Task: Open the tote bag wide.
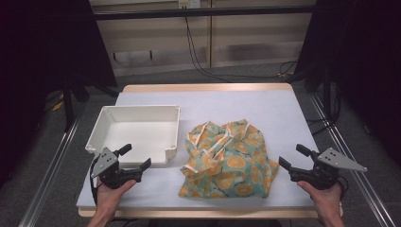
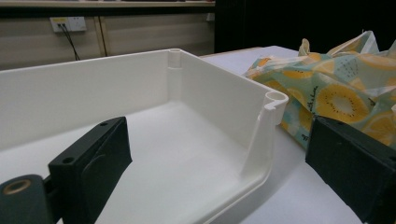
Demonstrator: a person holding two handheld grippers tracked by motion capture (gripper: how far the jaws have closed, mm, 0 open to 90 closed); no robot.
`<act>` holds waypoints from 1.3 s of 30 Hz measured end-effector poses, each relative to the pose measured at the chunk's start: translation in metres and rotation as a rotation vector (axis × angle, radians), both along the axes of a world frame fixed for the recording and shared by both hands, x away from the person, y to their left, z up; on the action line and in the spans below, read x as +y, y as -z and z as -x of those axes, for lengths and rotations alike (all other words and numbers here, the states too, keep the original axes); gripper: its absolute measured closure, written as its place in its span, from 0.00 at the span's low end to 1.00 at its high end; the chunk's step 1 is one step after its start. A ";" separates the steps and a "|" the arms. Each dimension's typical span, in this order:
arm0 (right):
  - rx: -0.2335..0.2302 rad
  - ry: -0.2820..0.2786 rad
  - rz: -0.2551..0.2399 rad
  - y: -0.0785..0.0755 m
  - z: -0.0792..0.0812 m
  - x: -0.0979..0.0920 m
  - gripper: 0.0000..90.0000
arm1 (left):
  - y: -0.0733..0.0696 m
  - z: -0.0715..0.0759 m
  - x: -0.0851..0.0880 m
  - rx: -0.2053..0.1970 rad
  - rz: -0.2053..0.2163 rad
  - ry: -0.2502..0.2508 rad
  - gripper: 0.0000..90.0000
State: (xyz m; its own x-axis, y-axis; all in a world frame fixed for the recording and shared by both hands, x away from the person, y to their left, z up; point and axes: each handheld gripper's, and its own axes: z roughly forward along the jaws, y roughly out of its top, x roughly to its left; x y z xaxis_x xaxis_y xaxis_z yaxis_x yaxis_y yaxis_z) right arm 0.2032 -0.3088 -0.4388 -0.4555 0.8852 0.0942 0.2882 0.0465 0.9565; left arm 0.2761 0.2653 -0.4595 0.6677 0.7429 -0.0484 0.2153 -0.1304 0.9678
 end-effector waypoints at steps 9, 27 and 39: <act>0.022 -0.059 -0.007 -0.001 -0.001 0.003 0.26 | 0.002 0.000 -0.005 0.015 -0.022 0.018 0.11; 0.135 -0.285 0.018 -0.017 -0.021 0.036 0.37 | -0.002 0.006 -0.019 0.050 -0.066 0.103 0.27; 0.170 -0.380 0.056 -0.032 -0.058 0.073 0.37 | -0.003 0.004 -0.030 0.058 -0.075 0.155 0.25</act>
